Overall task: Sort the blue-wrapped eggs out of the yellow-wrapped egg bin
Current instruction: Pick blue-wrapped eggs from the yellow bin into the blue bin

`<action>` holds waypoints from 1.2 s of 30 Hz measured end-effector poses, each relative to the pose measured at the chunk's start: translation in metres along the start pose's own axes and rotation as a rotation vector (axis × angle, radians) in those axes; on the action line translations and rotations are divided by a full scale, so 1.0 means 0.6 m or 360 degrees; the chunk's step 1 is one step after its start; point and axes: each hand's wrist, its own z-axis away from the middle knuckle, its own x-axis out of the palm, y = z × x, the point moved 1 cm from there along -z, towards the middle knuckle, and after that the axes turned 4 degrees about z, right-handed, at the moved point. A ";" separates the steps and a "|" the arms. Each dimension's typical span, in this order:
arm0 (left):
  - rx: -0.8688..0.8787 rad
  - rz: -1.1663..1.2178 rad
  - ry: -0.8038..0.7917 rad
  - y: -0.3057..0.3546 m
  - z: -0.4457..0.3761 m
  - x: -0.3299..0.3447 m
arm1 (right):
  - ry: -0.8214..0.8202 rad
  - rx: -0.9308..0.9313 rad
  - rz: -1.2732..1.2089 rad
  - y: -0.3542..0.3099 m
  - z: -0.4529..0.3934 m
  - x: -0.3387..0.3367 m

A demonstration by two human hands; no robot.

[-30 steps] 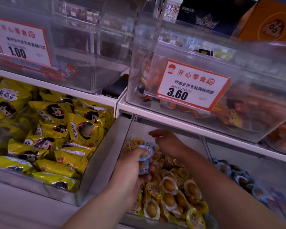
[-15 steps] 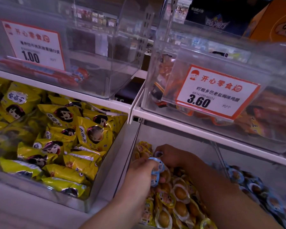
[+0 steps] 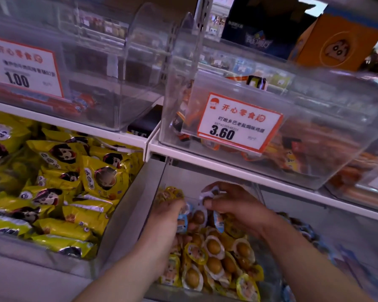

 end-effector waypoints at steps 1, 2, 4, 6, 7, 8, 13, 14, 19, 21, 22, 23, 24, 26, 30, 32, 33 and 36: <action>0.0043 -0.0086 -0.0054 0.000 0.000 0.001 | 0.0039 0.0000 -0.0038 0.005 0.019 0.006; 0.0097 -0.0217 -0.0114 0.001 0.002 0.002 | 0.0093 0.0017 -0.0109 0.014 0.035 0.013; 0.0198 -0.0495 -0.0253 0.002 0.008 0.003 | 0.0222 0.0089 -0.0295 0.034 0.060 0.031; 0.0326 -0.0759 -0.0399 -0.003 0.012 0.003 | 0.0354 0.0132 -0.0412 0.052 0.076 0.047; 0.0408 -0.0912 -0.0450 -0.007 0.013 0.004 | 0.0429 0.0130 -0.0409 0.058 0.084 0.052; 0.0487 -0.1073 -0.0476 -0.012 0.014 0.003 | 0.0520 0.0103 -0.0340 0.064 0.089 0.052; 0.0619 -0.1205 -0.0409 -0.018 0.009 0.004 | 0.0810 -0.0041 0.0188 0.065 0.098 0.032; 0.0620 -0.1157 -0.0341 -0.015 0.005 0.004 | 0.0788 -0.0057 0.0242 0.063 0.096 0.031; 0.0579 -0.0881 -0.0091 -0.007 -0.010 -0.001 | 0.0589 -0.0053 0.0384 0.047 0.091 0.025; 0.0508 -0.0760 -0.0080 -0.006 -0.008 0.002 | 0.0482 -0.0021 0.0371 0.048 0.090 0.022; 0.0491 -0.0711 -0.0070 -0.006 -0.008 0.004 | 0.0472 -0.0025 0.0410 0.051 0.089 0.020; 0.0498 -0.0680 -0.0050 -0.005 -0.008 0.004 | 0.0477 -0.0028 0.0467 0.054 0.089 0.018; 0.0527 -0.0675 -0.0025 -0.003 -0.008 0.005 | 0.0480 -0.0029 0.0528 0.056 0.090 0.018; 0.0595 -0.0692 0.0016 0.000 -0.008 0.006 | 0.0463 -0.0020 0.0607 0.057 0.095 0.016; 0.0718 -0.0648 0.0048 0.001 -0.004 0.009 | 0.0582 -0.0064 0.0342 0.047 0.102 0.012; 0.0748 -0.0620 0.0027 -0.001 0.005 0.021 | 0.0689 -0.0039 0.0084 0.038 0.105 0.016; 0.0771 -0.0622 0.0013 -0.004 0.010 0.029 | 0.0709 0.0045 -0.0192 0.036 0.107 0.020; 0.1082 -0.0813 -0.0071 -0.013 0.035 0.057 | 0.0334 0.0379 -0.1288 0.011 0.121 0.047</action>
